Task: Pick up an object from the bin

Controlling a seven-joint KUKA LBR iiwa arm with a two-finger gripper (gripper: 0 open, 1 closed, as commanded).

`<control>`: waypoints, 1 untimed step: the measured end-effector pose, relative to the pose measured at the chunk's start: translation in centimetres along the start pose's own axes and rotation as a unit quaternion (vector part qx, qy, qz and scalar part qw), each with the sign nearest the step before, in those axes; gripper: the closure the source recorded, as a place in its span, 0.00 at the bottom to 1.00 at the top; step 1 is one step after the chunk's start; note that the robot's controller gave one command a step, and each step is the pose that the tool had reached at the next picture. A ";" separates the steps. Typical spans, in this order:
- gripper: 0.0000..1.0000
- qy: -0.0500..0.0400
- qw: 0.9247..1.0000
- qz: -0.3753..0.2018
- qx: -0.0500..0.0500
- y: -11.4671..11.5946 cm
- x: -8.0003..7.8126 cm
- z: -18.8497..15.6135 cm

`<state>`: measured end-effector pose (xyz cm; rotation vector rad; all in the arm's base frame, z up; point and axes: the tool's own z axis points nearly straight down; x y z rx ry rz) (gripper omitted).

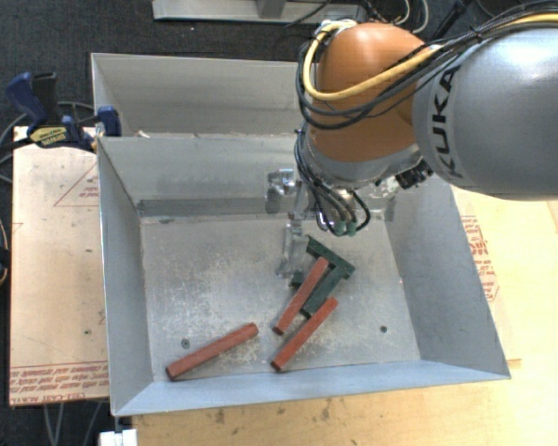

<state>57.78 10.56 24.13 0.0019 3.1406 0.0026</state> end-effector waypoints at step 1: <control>0.00 0.006 0.997 -0.074 0.001 -3.3 8.2 8.5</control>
Offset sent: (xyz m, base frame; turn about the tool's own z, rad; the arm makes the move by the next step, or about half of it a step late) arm -0.0791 -0.0317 -0.0816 -0.1505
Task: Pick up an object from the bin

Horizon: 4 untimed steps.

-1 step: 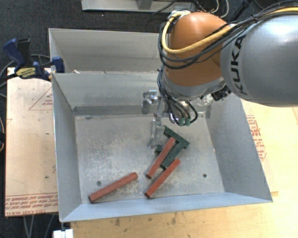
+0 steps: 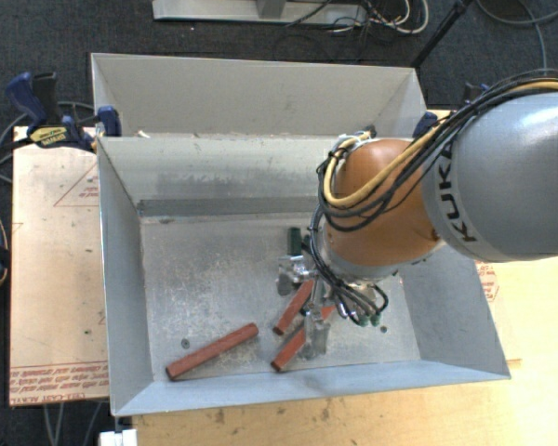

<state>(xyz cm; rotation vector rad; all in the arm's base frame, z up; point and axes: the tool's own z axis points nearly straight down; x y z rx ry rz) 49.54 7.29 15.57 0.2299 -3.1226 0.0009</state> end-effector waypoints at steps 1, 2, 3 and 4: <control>0.00 -0.003 1.000 -0.021 0.000 -3.4 -0.5 9.0; 1.00 -0.005 1.000 -0.022 0.000 -3.3 -0.7 8.6; 1.00 -0.007 0.993 -0.118 0.002 -14.0 -1.6 8.5; 1.00 -0.006 0.938 -0.348 0.002 -18.4 -1.4 8.6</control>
Offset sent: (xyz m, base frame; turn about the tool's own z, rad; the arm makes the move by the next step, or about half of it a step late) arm 0.0102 -0.0316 -0.0857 -0.0463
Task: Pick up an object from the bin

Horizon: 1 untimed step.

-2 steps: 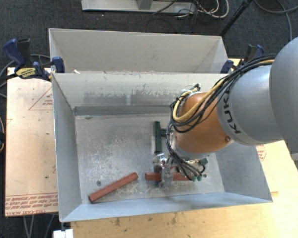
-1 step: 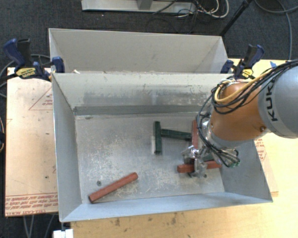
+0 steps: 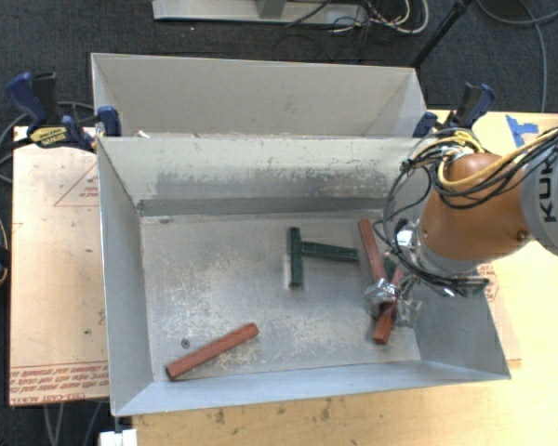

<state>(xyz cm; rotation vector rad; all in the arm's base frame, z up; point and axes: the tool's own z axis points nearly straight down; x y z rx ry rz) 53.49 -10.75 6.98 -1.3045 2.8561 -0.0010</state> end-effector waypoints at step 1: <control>1.00 -0.006 0.972 -0.234 -0.003 -0.8 2.8 -0.1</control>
Offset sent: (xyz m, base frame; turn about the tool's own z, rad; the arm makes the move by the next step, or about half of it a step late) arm -0.0138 -0.0345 0.0002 -0.4736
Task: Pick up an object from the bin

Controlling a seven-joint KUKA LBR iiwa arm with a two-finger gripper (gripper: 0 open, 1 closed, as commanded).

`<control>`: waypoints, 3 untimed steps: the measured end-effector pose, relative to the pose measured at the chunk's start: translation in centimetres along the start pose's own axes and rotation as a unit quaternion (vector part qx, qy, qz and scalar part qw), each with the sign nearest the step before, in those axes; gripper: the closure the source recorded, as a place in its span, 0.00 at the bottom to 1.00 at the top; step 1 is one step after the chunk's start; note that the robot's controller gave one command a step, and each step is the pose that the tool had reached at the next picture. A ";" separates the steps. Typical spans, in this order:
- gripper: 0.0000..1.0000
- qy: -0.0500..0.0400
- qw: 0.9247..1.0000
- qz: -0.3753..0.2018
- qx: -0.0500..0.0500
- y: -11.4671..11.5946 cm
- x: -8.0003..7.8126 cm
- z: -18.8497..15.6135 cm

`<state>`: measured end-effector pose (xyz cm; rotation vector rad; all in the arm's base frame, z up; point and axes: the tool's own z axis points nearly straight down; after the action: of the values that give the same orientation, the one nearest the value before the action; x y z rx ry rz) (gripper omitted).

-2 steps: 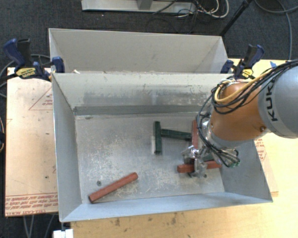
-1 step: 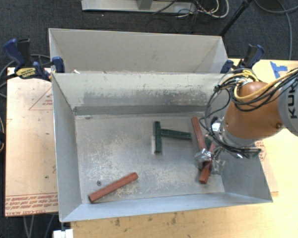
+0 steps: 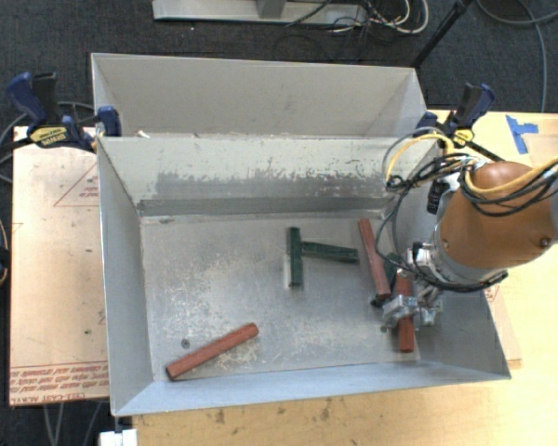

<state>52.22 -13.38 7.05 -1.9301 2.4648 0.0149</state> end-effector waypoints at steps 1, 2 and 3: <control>1.00 0.006 1.000 -0.009 0.006 -1.9 -1.9 -15.0; 1.00 0.005 0.999 0.042 0.000 -0.6 -4.9 -11.1; 0.00 0.006 0.999 0.044 0.001 -0.7 -4.7 -11.2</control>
Offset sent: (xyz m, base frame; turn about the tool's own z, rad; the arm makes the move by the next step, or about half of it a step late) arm 0.0200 0.0103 0.1454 -0.0216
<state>53.97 -9.13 18.33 -1.8238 2.5555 0.0030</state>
